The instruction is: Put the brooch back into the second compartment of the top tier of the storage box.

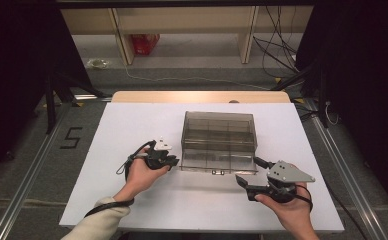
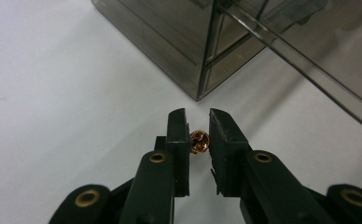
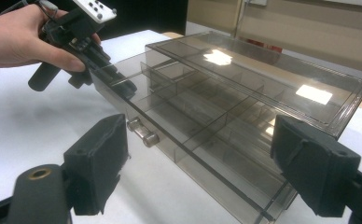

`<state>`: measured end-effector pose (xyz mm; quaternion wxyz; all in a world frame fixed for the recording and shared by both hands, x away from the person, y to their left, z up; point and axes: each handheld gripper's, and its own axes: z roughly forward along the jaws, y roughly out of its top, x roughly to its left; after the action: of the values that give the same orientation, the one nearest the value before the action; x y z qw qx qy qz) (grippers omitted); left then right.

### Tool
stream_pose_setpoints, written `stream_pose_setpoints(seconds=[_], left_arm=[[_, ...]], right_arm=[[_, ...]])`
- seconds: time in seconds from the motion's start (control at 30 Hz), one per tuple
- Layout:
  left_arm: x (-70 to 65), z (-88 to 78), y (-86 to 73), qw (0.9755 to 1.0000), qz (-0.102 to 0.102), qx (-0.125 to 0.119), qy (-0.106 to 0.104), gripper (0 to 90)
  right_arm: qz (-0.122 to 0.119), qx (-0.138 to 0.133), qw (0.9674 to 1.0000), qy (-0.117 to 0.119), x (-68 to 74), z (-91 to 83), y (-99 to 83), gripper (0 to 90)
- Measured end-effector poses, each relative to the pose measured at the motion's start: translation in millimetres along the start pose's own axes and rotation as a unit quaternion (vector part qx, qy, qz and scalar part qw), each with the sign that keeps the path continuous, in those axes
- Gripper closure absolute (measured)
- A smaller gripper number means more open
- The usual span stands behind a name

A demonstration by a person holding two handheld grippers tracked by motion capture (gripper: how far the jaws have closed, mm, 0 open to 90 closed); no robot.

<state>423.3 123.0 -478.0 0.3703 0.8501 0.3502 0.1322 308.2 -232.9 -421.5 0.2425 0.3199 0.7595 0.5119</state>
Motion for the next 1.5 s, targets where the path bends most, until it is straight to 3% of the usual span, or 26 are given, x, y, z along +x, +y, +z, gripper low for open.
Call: stream_pose_setpoints(seconds=[0.63,1.07,1.5], left_arm=[[-3.5,-22.0,2.9,0.9987,0.0,-0.046,0.021,78.3],[-2.6,-32.6,3.9,0.9962,-0.011,-0.084,0.019,78.4],[-5.6,-40.4,6.0,0.9946,-0.007,-0.102,0.018,78.4]], right_arm=[[0.005,-0.004,1.0,-0.004,-1.4,-1.1,-0.4,19.4],[0.012,-0.01,0.9999,-0.007,-2.7,-2.0,-0.6,20.0],[0.013,-0.009,0.9998,-0.008,-2.7,-1.8,-1.1,20.2]])
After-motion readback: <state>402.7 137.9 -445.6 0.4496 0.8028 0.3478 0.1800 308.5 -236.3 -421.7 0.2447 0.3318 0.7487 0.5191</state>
